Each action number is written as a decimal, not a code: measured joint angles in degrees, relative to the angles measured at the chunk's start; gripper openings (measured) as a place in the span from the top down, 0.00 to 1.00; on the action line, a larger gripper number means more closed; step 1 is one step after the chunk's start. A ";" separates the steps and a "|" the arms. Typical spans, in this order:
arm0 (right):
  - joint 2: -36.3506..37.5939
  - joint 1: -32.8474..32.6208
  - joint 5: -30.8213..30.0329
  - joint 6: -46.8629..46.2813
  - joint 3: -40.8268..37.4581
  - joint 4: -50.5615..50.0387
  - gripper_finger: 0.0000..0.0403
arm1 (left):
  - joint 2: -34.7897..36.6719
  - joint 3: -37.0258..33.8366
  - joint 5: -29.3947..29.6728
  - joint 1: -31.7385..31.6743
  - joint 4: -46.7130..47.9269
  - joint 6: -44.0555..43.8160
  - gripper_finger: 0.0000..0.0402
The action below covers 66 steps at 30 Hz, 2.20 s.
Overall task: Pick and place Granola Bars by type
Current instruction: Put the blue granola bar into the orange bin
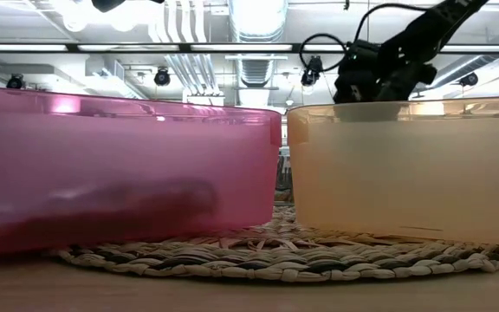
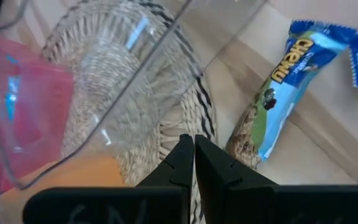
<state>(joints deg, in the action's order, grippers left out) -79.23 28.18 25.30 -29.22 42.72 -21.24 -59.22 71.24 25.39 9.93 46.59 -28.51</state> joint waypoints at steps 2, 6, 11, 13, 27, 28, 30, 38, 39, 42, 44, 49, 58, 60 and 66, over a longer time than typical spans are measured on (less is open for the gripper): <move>-2.03 -0.04 0.36 -0.03 0.00 0.83 0.98 | 0.00 0.02 0.00 0.00 0.00 0.00 1.00; -6.03 -0.04 0.53 -0.57 0.00 3.16 0.98 | 0.00 0.04 0.00 0.00 0.00 0.00 1.00; -8.99 -0.04 0.75 -0.63 0.53 4.93 0.98 | 0.02 0.07 0.00 0.00 0.02 -0.01 1.00; -9.84 -0.04 0.76 -0.63 1.05 5.43 0.98 | 0.05 0.07 0.00 0.00 0.02 -0.07 1.00; -15.32 -0.04 -2.35 -2.22 1.88 5.57 0.98 | 0.09 0.07 0.00 0.00 0.06 -0.02 1.00; -15.09 -0.04 -3.20 -2.45 1.88 5.52 0.98 | 0.09 0.07 0.00 0.00 0.07 -0.01 1.00; -14.32 -0.04 -4.14 -3.20 1.88 4.87 0.98 | 0.09 0.07 0.00 0.00 0.07 0.00 1.00; -11.08 0.00 -11.25 -2.41 1.94 -5.93 0.98 | 0.09 0.07 0.00 0.00 0.07 0.00 1.00; -11.04 0.00 -11.99 -2.07 1.92 -7.21 0.98 | 0.09 0.07 0.00 -0.01 0.07 0.02 1.00; -10.84 0.01 -13.62 -1.49 1.90 -8.61 0.98 | 0.09 0.07 0.02 -0.09 0.07 0.20 1.00; -10.26 0.00 -13.50 -1.37 2.04 -8.62 0.98 | 0.09 0.07 0.01 -0.09 0.09 0.11 1.00; -5.77 -0.07 -10.10 -1.22 3.82 -9.49 0.98 | 0.10 0.07 0.00 -0.09 0.07 -1.08 1.00; 1.65 0.00 -16.52 12.83 11.54 -23.87 0.98 | 0.13 0.07 0.00 -0.08 0.09 0.17 1.00; 1.32 -0.04 -16.56 15.56 13.08 -26.58 0.98 | 0.13 0.07 0.00 -0.07 0.09 0.17 1.00; -0.07 0.00 -16.91 19.18 15.02 -27.46 0.98 | 0.13 0.07 0.00 -0.07 0.09 0.18 1.00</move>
<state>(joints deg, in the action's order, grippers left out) -79.30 28.18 8.38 -10.04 57.74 -48.70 -59.09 71.31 25.39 9.87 46.68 -28.33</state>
